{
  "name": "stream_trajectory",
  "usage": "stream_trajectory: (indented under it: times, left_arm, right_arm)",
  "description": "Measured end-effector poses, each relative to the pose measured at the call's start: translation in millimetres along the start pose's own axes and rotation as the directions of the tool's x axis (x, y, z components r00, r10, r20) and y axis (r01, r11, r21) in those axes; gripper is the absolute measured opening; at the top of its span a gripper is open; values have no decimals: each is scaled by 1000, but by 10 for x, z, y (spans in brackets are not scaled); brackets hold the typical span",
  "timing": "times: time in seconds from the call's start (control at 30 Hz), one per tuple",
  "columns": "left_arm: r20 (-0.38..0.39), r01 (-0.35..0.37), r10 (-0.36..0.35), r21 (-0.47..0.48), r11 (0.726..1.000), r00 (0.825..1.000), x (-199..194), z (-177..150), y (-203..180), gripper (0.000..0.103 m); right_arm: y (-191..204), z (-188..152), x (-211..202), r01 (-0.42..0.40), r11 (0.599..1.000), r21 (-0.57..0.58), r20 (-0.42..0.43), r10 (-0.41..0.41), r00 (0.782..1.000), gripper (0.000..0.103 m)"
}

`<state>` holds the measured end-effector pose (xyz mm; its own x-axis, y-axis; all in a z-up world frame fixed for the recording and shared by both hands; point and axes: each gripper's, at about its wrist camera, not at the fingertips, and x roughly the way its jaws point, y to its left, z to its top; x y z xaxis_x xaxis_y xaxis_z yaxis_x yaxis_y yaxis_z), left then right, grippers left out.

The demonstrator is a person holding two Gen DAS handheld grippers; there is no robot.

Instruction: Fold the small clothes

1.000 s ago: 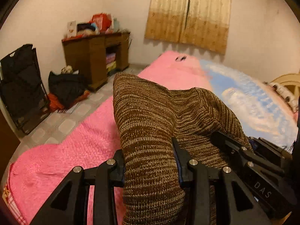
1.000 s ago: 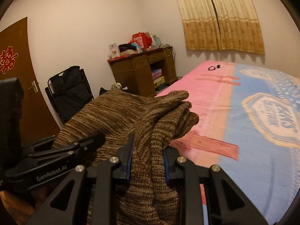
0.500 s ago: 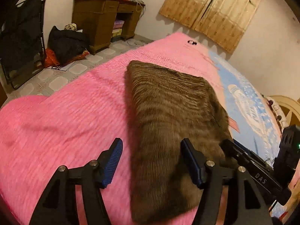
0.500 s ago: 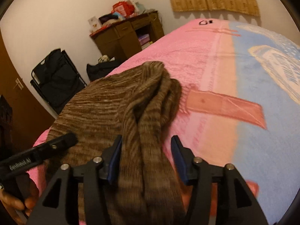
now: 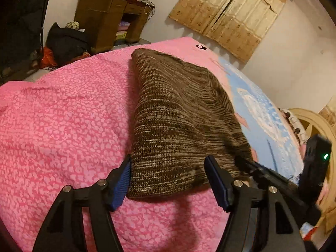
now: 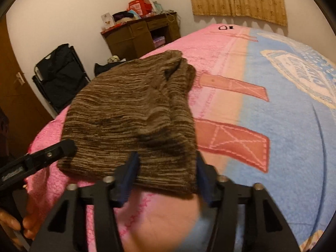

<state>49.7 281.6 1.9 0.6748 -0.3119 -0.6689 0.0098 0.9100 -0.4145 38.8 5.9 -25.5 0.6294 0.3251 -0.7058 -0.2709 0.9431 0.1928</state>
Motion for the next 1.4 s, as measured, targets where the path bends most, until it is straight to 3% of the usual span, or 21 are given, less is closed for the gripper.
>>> stream_trajectory:
  times: [0.07,0.13,0.3,0.37,0.4,0.47,0.53,0.57,0.6,0.63,0.67,0.7,0.73,0.77,0.8,0.83,0.9,1.07,1.2,1.3,1.4]
  left_arm:
    - [-10,-18,18,0,1000,1000,8,5,-4,37]
    - [-41,60,-62,-49,997,997,-31,0,92,26]
    - [-44,62,-62,0,998,997,-159,52,34,24]
    - [-56,3,0,39,999,998,-101,24,33,25]
    - [-55,-31,33,43,999,998,-66,7,56,26]
    - [-49,-7,7,9,1000,999,-50,-14,117,36]
    - [-43,45,-46,-34,998,998,-62,-44,170,48]
    - [-43,67,-69,-45,997,997,-57,-33,172,55]
    - [-40,80,-82,-49,996,996,-39,-15,159,57]
    - [-35,79,-80,-43,996,996,-17,4,129,59]
    - [-33,69,-70,-36,997,997,3,11,100,59]
    - [-34,53,-54,-26,998,998,41,17,70,59]
    - [-30,38,-39,-16,999,999,61,18,45,59]
    - [-16,27,-27,-6,1000,1000,60,8,15,59]
    - [-11,22,-22,3,1000,1000,48,6,-6,54]
    - [-10,14,-14,13,1000,1000,37,4,-18,23]
    - [-31,6,-6,-2,1000,999,26,24,4,18]
    - [-48,21,-22,-12,1000,999,-212,100,-28,17]
    - [-119,-80,85,48,996,989,-32,-70,-24,23]
    - [-73,-59,62,42,997,995,-68,-137,13,25]
    - [-82,-98,103,62,993,991,-131,-122,-10,34]
  right_arm:
    - [-82,19,-10,-24,999,39,-12,25,1000,22]
    - [-136,48,-18,-48,996,72,-30,50,998,19]
    - [-260,26,-152,-64,988,143,-40,70,997,13]
    - [-308,-22,-179,-38,988,150,-45,45,998,14]
    - [-326,-39,-183,-49,986,158,-45,56,997,16]
    - [-311,-53,-259,-78,985,156,-9,81,997,20]
    - [-293,-54,-358,-108,984,145,53,101,993,50]
    - [-293,-51,-379,-95,985,144,75,85,994,90]
    - [-295,-38,-379,-69,987,144,94,56,994,103]
    - [-298,-13,-341,-59,988,143,96,45,994,103]
    - [-303,12,-265,-75,987,141,77,65,995,95]
    - [-305,35,-145,-109,984,142,42,104,994,74]
    - [-300,37,-10,-134,980,149,-4,136,991,60]
    - [-279,19,70,-124,981,148,-29,130,991,51]
    - [-210,9,42,-97,989,114,-6,98,995,50]
    - [-132,10,36,-69,995,75,-16,70,997,47]
    - [-15,22,4,-62,998,29,-43,64,997,26]
    - [-263,78,-174,-271,932,241,-41,289,957,19]
    - [-341,1,-97,-192,953,234,-98,219,971,18]
    - [-355,-102,-53,-185,954,234,-83,210,974,17]
    - [-275,-117,-111,-145,972,184,-86,163,983,19]
